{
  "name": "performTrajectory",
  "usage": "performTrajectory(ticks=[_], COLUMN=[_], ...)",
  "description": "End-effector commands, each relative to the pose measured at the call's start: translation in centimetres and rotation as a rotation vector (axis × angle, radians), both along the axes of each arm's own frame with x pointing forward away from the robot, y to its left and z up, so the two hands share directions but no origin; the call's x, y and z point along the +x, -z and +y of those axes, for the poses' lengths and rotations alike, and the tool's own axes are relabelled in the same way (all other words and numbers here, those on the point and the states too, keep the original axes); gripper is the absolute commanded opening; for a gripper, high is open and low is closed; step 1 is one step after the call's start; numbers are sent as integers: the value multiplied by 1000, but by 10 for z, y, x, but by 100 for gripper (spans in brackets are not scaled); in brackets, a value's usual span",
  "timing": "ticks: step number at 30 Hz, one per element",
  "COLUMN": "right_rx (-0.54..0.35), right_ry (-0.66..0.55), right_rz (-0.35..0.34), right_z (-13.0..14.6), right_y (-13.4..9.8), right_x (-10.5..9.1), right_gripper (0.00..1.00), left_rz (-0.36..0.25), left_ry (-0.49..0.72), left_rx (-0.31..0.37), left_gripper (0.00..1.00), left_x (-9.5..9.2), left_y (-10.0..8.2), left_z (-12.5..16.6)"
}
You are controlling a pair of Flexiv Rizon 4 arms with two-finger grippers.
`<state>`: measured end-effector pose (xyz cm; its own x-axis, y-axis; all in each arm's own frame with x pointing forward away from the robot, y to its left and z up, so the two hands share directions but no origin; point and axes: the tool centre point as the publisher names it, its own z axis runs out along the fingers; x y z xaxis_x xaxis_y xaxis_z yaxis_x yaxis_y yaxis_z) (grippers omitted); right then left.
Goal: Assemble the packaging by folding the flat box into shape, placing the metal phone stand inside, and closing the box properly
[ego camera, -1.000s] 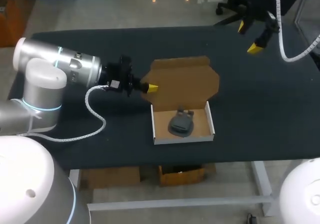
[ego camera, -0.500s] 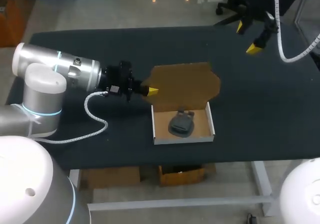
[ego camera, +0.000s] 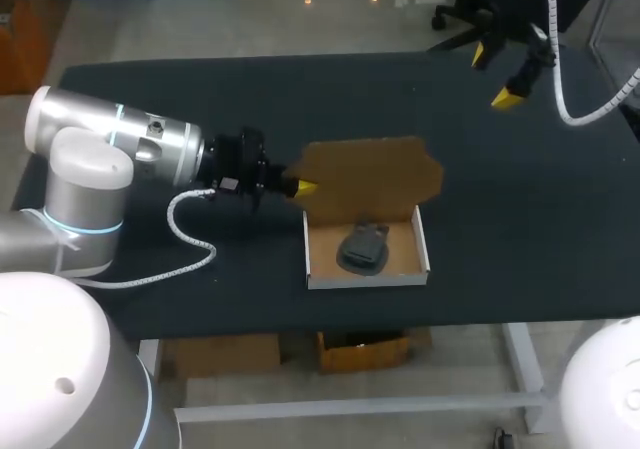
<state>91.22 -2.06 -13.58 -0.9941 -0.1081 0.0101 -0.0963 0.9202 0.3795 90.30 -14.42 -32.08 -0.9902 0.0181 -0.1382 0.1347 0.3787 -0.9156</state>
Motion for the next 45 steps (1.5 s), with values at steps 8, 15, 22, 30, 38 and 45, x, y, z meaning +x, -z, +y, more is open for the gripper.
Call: performTrajectory(ticks=[8, 15, 22, 30, 38, 45], right_rx=[-3, -2, -5, 1, 1, -85], right_ry=[-9, -9, -9, 17, 17, 62], right_rz=[12, 14, 18, 38, 38, 33], right_z=[2, 2, 3, 4, 4, 29], right_y=[0, 0, 1, 1, 1, -3], right_x=[2, 2, 2, 1, 1, 16], right_gripper=[100, 100, 100, 100, 100, 100], left_rz=[-20, -26, -30, -30, -30, -30], left_ry=[5, 12, 18, 18, 18, 18], left_rx=[26, 32, 36, 36, 36, 36], left_gripper=[0, 0, 0, 0, 0, 0], left_x=[-4, -5, -6, -6, -6, -6], left_y=[6, 6, 7, 7, 7, 7], left_z=[-2, -3, -4, -4, -4, -4])
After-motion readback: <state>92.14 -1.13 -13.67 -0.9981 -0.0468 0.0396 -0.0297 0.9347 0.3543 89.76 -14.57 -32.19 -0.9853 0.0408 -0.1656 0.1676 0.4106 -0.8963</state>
